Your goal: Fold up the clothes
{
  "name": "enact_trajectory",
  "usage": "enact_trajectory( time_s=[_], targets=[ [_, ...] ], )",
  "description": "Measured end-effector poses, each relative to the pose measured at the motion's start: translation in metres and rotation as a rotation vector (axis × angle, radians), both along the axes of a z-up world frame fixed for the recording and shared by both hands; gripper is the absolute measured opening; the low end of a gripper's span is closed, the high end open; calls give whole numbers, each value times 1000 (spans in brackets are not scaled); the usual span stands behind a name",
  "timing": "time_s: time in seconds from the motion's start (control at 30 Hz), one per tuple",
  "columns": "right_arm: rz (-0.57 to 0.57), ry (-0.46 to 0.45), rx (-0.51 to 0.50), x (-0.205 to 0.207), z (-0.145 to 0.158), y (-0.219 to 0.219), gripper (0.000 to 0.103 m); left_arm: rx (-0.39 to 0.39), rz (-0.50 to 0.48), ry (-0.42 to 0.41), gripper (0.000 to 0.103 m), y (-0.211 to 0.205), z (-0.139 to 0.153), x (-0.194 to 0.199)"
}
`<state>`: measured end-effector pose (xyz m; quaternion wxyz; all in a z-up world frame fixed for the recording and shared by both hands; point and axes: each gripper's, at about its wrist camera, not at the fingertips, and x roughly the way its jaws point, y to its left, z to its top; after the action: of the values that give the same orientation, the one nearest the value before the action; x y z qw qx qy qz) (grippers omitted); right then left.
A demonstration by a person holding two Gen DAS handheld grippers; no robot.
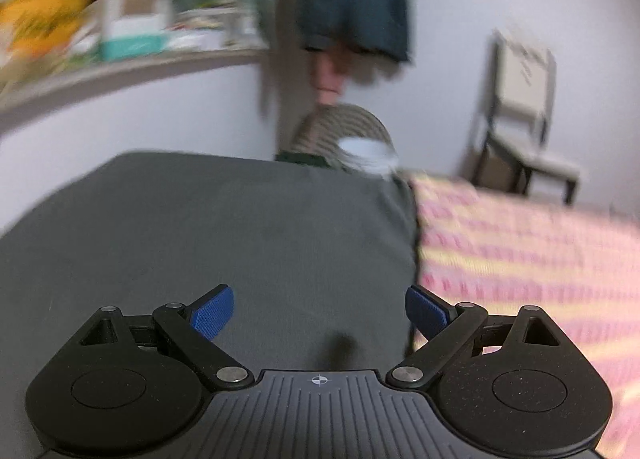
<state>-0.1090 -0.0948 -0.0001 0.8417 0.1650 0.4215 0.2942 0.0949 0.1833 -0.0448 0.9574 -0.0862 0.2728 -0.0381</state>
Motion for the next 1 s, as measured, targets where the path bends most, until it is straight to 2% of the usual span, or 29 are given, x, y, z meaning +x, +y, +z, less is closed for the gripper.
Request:
enact_trajectory(
  time_s=[0.07,0.1,0.2,0.27,0.33,0.4,0.47,0.5,0.57,0.6,0.67,0.77,0.83,0.9,1.0],
  targets=[
    [-134,-32,-38,5,2,-17,69,-122,43,-3,93,14,2,-1],
    [-196,-43,-51,10,1,-25,69,-183,65,-5,93,21,3,-2],
    [-310,-26,-61,45,-20,-45,67,-259,58,3,93,27,-2,-2],
    [-356,-10,-77,69,-34,-52,60,-326,-1,3,93,26,-5,-1],
    [-392,19,-77,90,-47,-56,56,-451,-94,8,93,26,-10,1],
    [-424,67,-69,105,-59,-57,52,-600,-205,50,93,23,-17,8],
    [-429,76,-69,112,-66,-55,40,-707,-282,96,93,18,-26,14],
    [-425,72,-77,114,-68,-52,36,-727,-305,123,93,14,-29,17],
    [-405,47,-105,115,-70,-43,9,-719,-322,159,93,9,-33,20],
    [-395,33,-113,114,-70,-41,3,-716,-316,176,93,8,-36,22],
    [-400,-25,-113,107,-62,-40,4,-712,-303,210,93,7,-41,24],
    [-459,-118,-146,90,-46,-39,3,-780,-273,239,93,12,-48,26],
    [-460,-81,-204,89,-52,-39,4,-818,-270,237,93,13,-49,29],
    [-443,-17,-198,94,-65,-40,4,-821,-289,214,93,8,-46,30],
    [-446,-16,-220,95,-69,-36,5,-822,-370,176,93,2,-39,29]
  ],
)
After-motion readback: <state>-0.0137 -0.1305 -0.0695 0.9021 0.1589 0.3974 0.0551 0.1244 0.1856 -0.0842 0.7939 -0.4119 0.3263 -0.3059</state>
